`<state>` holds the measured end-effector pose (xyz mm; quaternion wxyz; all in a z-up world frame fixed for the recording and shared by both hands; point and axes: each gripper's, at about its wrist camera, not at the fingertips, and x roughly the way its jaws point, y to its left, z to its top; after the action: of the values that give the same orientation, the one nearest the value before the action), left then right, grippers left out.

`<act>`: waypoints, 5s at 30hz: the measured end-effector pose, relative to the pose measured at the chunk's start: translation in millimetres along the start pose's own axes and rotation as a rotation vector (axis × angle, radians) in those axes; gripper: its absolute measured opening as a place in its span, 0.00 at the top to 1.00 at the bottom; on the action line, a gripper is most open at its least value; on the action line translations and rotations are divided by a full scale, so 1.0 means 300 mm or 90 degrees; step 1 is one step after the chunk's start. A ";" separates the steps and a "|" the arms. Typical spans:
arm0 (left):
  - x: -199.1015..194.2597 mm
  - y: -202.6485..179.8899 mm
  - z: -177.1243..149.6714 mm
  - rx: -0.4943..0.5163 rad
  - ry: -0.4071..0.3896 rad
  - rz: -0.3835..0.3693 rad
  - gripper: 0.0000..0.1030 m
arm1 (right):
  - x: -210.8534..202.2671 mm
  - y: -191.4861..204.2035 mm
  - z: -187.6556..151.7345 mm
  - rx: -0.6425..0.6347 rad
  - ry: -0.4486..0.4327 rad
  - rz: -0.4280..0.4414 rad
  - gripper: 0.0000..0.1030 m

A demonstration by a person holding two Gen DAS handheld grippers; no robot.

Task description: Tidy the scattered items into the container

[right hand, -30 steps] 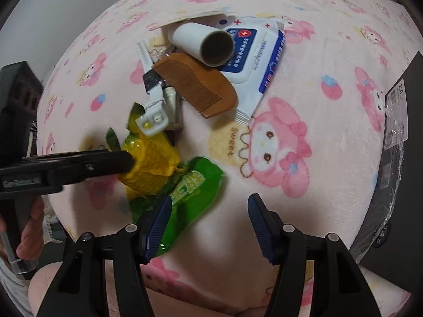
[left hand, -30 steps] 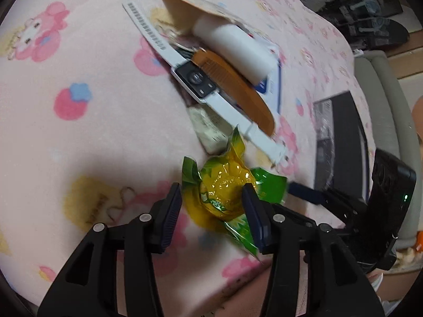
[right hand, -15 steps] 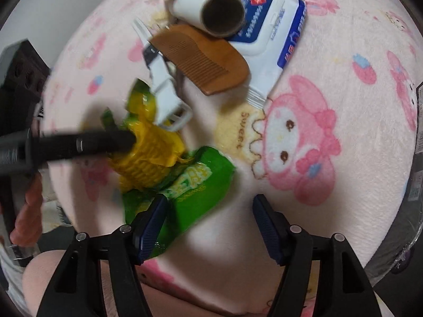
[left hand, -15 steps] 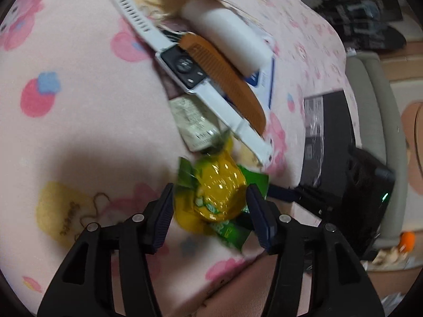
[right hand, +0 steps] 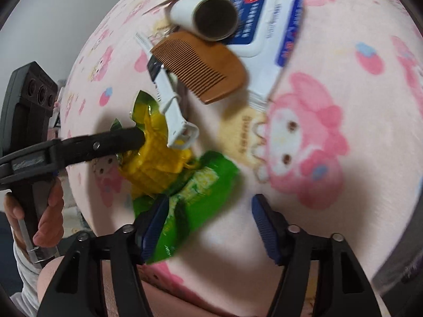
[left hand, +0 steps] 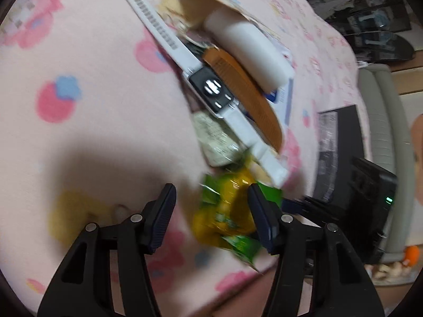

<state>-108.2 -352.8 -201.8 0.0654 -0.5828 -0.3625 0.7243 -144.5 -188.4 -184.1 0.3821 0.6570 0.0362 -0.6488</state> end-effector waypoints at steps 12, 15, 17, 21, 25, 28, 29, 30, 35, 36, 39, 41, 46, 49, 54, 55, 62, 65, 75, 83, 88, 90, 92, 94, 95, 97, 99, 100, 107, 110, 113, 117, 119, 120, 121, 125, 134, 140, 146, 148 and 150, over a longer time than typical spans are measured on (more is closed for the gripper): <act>-0.016 -0.125 -0.010 0.061 0.007 0.026 0.48 | -0.043 0.027 0.005 -0.016 -0.051 0.077 0.65; -0.042 -0.167 -0.018 0.073 0.002 0.025 0.48 | -0.112 0.027 -0.015 -0.024 -0.070 0.066 0.66; -0.062 -0.209 -0.027 0.081 -0.005 0.014 0.48 | -0.176 0.020 -0.025 -0.025 -0.083 0.063 0.66; -0.103 -0.310 -0.056 0.105 -0.020 -0.018 0.48 | -0.299 0.040 -0.050 -0.040 -0.121 0.034 0.66; -0.139 -0.412 -0.092 0.125 -0.040 -0.053 0.48 | -0.435 0.042 -0.098 -0.046 -0.164 0.015 0.66; -0.135 -0.497 -0.114 0.141 -0.042 -0.070 0.48 | -0.543 0.010 -0.152 -0.043 -0.192 0.003 0.66; -0.129 -0.528 -0.122 0.147 -0.042 -0.074 0.48 | -0.579 -0.009 -0.171 -0.040 -0.199 0.000 0.66; -0.123 -0.559 -0.128 0.153 -0.041 -0.079 0.48 | -0.611 -0.026 -0.188 -0.037 -0.206 -0.004 0.66; -0.056 -0.746 -0.136 0.184 -0.034 -0.105 0.48 | -0.750 -0.120 -0.258 -0.020 -0.245 -0.028 0.66; -0.035 -0.793 -0.136 0.192 -0.031 -0.108 0.48 | -0.782 -0.147 -0.271 -0.017 -0.253 -0.031 0.66; 0.047 -0.927 -0.126 0.214 -0.016 -0.115 0.48 | -0.881 -0.248 -0.311 -0.007 -0.275 -0.055 0.66; 0.112 -1.008 -0.116 0.229 -0.005 -0.116 0.48 | -0.924 -0.319 -0.330 0.006 -0.287 -0.073 0.66; 0.336 -1.144 -0.093 0.237 0.051 -0.118 0.48 | -0.979 -0.543 -0.365 0.059 -0.277 -0.119 0.66; 0.439 -1.188 -0.109 0.248 0.067 -0.105 0.48 | -0.968 -0.656 -0.393 0.094 -0.269 -0.133 0.66; 0.544 -1.191 -0.116 0.241 0.095 -0.080 0.48 | -0.921 -0.792 -0.427 0.157 -0.249 -0.131 0.66; 0.555 -1.184 -0.114 0.237 0.099 -0.079 0.48 | -0.912 -0.806 -0.426 0.163 -0.245 -0.132 0.66; 0.547 -1.139 -0.104 0.234 0.092 -0.071 0.46 | -0.904 -0.860 -0.424 0.196 -0.245 -0.167 0.66; 0.485 -1.125 -0.101 0.241 0.055 -0.063 0.46 | -0.951 -0.872 -0.439 0.217 -0.276 -0.186 0.66; 0.379 -1.126 -0.146 0.289 -0.019 -0.027 0.67 | -1.013 -0.830 -0.467 0.197 -0.328 -0.175 0.66; 0.462 -1.143 -0.143 0.300 -0.001 0.065 0.69 | -0.922 -0.795 -0.438 0.169 -0.262 -0.195 0.66; 0.450 -1.111 -0.119 0.271 -0.009 0.041 0.70 | -0.944 -0.825 -0.447 0.198 -0.279 -0.200 0.66; 0.426 -1.124 -0.123 0.277 -0.022 0.012 0.70 | -0.951 -0.822 -0.453 0.198 -0.283 -0.195 0.66; 0.413 -1.139 -0.127 0.282 -0.029 -0.021 0.70 | -0.950 -0.818 -0.448 0.195 -0.285 -0.195 0.66; 0.406 -1.152 -0.135 0.293 -0.035 -0.044 0.70 | -0.944 -0.815 -0.444 0.193 -0.282 -0.201 0.66; 0.406 -1.158 -0.137 0.299 -0.037 -0.051 0.70 | -0.940 -0.815 -0.442 0.193 -0.279 -0.204 0.66; 0.419 -1.174 -0.139 0.310 -0.038 -0.055 0.70 | -0.927 -0.816 -0.440 0.193 -0.268 -0.207 0.66; 0.433 -1.186 -0.142 0.318 -0.035 -0.052 0.70 | -0.920 -0.815 -0.440 0.190 -0.261 -0.203 0.66; 0.444 -1.190 -0.143 0.321 -0.033 -0.044 0.70 | -0.922 -0.809 -0.441 0.186 -0.262 -0.201 0.66; 0.508 -1.157 -0.125 0.287 -0.012 0.050 0.69 | -0.870 -0.760 -0.428 0.137 -0.224 -0.200 0.65; 0.500 -1.137 -0.113 0.270 -0.014 0.069 0.69 | -0.865 -0.750 -0.427 0.130 -0.225 -0.223 0.65; 0.501 -1.124 -0.101 0.258 -0.015 0.094 0.67 | -0.889 -0.759 -0.432 0.142 -0.246 -0.237 0.65; 0.518 -1.120 -0.101 0.262 -0.015 0.117 0.64 | -0.926 -0.787 -0.442 0.174 -0.274 -0.235 0.65; 0.529 -1.121 -0.105 0.270 -0.012 0.131 0.66 | -0.957 -0.803 -0.450 0.196 -0.295 -0.244 0.65; 0.533 -1.121 -0.107 0.272 -0.011 0.134 0.66 | -0.973 -0.811 -0.454 0.206 -0.306 -0.250 0.65; 0.534 -1.120 -0.106 0.269 -0.010 0.127 0.66 | -0.986 -0.818 -0.459 0.213 -0.314 -0.253 0.64; 0.516 -1.111 -0.100 0.246 -0.007 0.080 0.66 | -0.995 -0.829 -0.465 0.223 -0.313 -0.241 0.63; 0.473 -1.128 -0.112 0.245 -0.013 0.022 0.66 | -1.005 -0.774 -0.457 0.179 -0.340 -0.223 0.62; 0.512 -1.128 -0.128 0.246 0.024 -0.021 0.66 | -0.999 -0.767 -0.455 0.181 -0.343 -0.223 0.62; 0.470 -1.130 -0.122 0.235 -0.002 -0.044 0.66 | -1.077 -0.736 -0.481 0.165 -0.430 -0.245 0.62; 0.444 -1.120 -0.109 0.225 -0.027 -0.023 0.66 | -1.074 -0.711 -0.477 0.140 -0.433 -0.244 0.62; 0.431 -1.104 -0.098 0.213 -0.041 -0.017 0.66 | -1.040 -0.701 -0.457 0.129 -0.404 -0.234 0.62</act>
<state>-230.7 -31.4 -107.4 0.1594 -0.5352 -0.2463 0.7922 -194.1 175.1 -23.7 0.1847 0.4405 -0.0308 -0.8780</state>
